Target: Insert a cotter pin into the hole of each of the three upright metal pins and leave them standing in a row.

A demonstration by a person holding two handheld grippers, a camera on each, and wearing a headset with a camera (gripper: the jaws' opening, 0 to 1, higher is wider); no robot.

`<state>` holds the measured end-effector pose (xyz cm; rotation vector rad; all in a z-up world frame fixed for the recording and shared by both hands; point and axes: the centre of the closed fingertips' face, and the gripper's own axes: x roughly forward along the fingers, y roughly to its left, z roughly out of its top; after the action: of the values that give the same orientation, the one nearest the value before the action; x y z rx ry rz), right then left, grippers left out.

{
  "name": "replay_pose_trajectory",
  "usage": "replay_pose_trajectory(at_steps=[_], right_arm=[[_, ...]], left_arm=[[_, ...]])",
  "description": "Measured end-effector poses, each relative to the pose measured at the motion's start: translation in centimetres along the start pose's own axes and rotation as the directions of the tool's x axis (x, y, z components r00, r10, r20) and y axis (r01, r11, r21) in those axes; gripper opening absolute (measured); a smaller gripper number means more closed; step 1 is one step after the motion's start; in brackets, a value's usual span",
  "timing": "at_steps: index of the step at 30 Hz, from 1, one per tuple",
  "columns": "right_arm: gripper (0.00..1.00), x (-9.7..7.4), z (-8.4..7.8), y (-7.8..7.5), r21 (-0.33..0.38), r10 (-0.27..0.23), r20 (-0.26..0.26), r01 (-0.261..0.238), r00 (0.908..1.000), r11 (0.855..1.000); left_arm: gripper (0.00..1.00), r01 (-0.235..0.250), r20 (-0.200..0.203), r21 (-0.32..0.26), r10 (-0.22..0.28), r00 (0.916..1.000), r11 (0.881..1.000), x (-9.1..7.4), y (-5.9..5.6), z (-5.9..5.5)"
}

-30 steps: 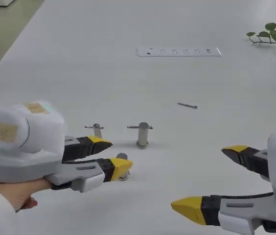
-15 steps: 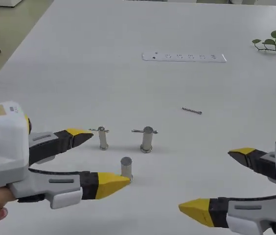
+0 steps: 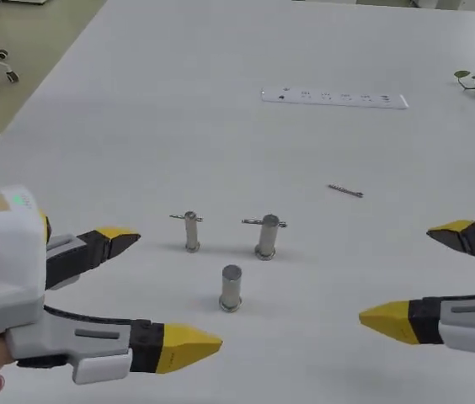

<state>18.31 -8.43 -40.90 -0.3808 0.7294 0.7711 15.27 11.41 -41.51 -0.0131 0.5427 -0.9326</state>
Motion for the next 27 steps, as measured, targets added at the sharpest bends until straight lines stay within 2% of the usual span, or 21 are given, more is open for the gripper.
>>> replay_pose_trajectory(at_steps=[6,15,23,26,27], right_arm=[[0.77,0.1,0.8,-2.2,-0.061,-0.012,-0.029,0.011,0.9995,0.998],[0.67,1.7,1.5,-4.1,-0.154,0.012,-0.088,-0.025,0.9960,0.988],[0.57,3.4,2.1,-5.8,-0.240,0.030,-0.169,-0.071,0.9852,0.968],[0.52,4.2,2.2,-6.6,-0.257,0.030,-0.189,-0.079,0.9815,0.963],[0.49,4.7,2.3,-7.3,-0.257,0.026,-0.198,-0.077,0.9799,0.963]], left_arm=[[0.99,0.004,-0.007,-0.010,-0.004,1.0000,1.000,0.0,-0.6,-0.3],[0.99,-0.010,0.006,-0.010,0.010,0.9999,1.000,-0.4,-0.7,0.1],[0.99,-0.021,0.005,-0.009,0.021,0.9998,1.000,-0.7,-1.1,0.1],[0.99,-0.027,0.006,-0.010,0.027,0.9996,1.000,-0.9,-1.2,0.1],[0.99,-0.030,0.008,-0.011,0.030,0.9995,1.000,-0.9,-1.2,0.1]])
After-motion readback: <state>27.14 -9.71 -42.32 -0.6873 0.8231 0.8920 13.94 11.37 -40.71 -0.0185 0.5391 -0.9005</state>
